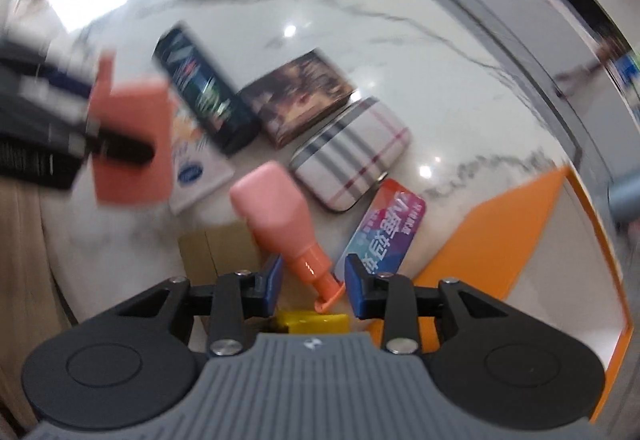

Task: Organize rigid objects
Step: 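Close the right tool around the neck of the pink spray bottle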

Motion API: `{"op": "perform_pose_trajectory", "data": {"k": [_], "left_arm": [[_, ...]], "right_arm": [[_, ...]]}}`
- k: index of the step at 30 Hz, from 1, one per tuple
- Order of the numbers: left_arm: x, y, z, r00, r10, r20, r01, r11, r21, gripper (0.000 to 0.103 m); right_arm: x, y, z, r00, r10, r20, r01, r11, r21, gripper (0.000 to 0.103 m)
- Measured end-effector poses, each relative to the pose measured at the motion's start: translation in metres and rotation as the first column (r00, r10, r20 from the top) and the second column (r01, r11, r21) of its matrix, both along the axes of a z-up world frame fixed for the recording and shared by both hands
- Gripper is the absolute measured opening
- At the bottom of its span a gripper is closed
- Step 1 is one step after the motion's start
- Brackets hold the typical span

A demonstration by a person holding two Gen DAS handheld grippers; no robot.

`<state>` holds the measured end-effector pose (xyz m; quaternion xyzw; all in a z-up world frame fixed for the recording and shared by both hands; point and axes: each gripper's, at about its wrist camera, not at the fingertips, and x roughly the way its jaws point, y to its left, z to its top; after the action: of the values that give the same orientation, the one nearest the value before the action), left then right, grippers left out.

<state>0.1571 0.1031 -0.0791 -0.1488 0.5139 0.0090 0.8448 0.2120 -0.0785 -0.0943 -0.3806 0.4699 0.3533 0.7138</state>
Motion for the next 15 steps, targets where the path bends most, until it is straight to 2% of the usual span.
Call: {"op": "perform_pose_trajectory", "data": {"k": [2, 5, 9, 12, 15], "left_arm": [[0.002, -0.002, 0.001, 1.0, -0.004, 0.013, 0.004, 1.0, 0.005, 0.073], [0.005, -0.004, 0.003, 1.0, -0.007, 0.02, 0.007, 1.0, -0.007, 0.073], [0.008, -0.006, 0.003, 1.0, -0.016, 0.021, 0.016, 1.0, -0.013, 0.073], [0.009, -0.008, 0.002, 1.0, -0.013, 0.014, 0.013, 1.0, -0.013, 0.073], [0.007, -0.008, 0.004, 1.0, -0.01, 0.014, 0.01, 1.0, -0.016, 0.073]], "right_arm": [[0.0, 0.005, -0.008, 0.996, 0.084, -0.007, -0.085, 0.995, -0.06, 0.035], [0.006, 0.009, -0.019, 0.989, 0.148, -0.026, -0.15, 0.982, -0.115, 0.031], [0.015, 0.011, -0.03, 0.981, 0.177, -0.078, -0.186, 0.972, -0.146, 0.032], [0.012, 0.012, -0.035, 0.972, 0.221, -0.076, -0.23, 0.96, -0.157, 0.029], [0.015, 0.008, -0.034, 0.978, 0.194, -0.082, -0.204, 0.968, -0.144, 0.026]]}}
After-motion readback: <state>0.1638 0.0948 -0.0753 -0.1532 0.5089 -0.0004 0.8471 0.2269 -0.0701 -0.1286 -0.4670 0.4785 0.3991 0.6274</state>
